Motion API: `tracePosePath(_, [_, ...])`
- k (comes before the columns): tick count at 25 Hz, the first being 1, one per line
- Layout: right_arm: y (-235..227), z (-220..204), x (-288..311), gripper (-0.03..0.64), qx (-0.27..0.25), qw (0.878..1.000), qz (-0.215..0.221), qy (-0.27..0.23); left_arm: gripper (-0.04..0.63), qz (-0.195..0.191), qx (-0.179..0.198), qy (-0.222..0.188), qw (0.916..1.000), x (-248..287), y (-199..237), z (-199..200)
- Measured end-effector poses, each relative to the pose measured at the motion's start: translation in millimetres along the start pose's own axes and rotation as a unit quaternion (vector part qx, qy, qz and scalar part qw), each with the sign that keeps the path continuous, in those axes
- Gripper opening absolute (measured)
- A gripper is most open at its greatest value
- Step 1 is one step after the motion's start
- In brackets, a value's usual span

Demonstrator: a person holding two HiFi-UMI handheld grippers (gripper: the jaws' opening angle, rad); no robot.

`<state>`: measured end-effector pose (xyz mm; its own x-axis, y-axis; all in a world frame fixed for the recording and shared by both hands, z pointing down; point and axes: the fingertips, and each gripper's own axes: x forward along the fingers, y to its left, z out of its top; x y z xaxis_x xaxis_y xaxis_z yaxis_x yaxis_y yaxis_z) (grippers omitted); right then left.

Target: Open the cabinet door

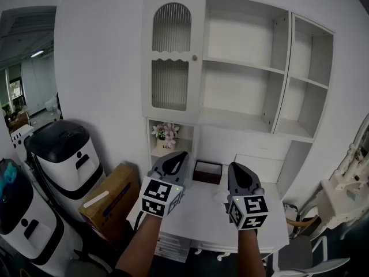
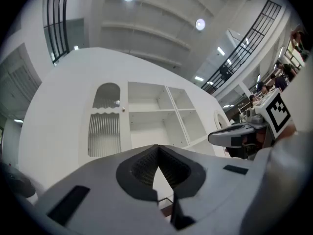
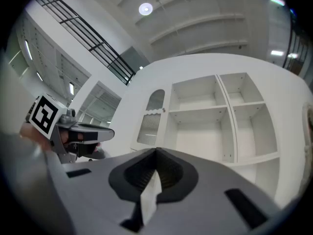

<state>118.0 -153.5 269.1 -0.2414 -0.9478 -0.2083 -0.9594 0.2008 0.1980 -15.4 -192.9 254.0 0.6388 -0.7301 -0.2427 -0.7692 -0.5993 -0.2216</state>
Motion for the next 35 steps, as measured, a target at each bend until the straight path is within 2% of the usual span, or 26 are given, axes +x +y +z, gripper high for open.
tracePosePath(15, [-3.6, -17.8, 8.9, 0.02, 0.009, 1.0, 0.003, 0.019, 0.008, 0.014, -0.009, 0.007, 0.9998, 2.9, 7.7, -8.9])
tracePosePath(24, [-29.9, -18.6, 8.1, 0.02, 0.014, 1.0, -0.007, 0.013, 0.009, 0.024, -0.005, 0.009, 0.9997, 17.3, -2.7, -8.2])
tracePosePath(28, [-47.0, -9.4, 10.3, 0.02, 0.017, 1.0, -0.002, -0.001, 0.009, 0.04, 0.014, 0.008, 0.9991, 28.8, -4.9, 0.2])
tracePosePath(32, [-59.7, -0.9, 14.6, 0.02, 0.021, 1.0, 0.014, -0.015, 0.009, 0.062, 0.016, -0.001, 0.998, 36.5, -4.4, 11.1])
tracePosePath(35, [-67.9, 7.0, 20.5, 0.02, 0.011, 0.999, 0.025, -0.024, 0.009, 0.073, 0.034, -0.007, 0.9967, 43.6, -4.1, 21.7])
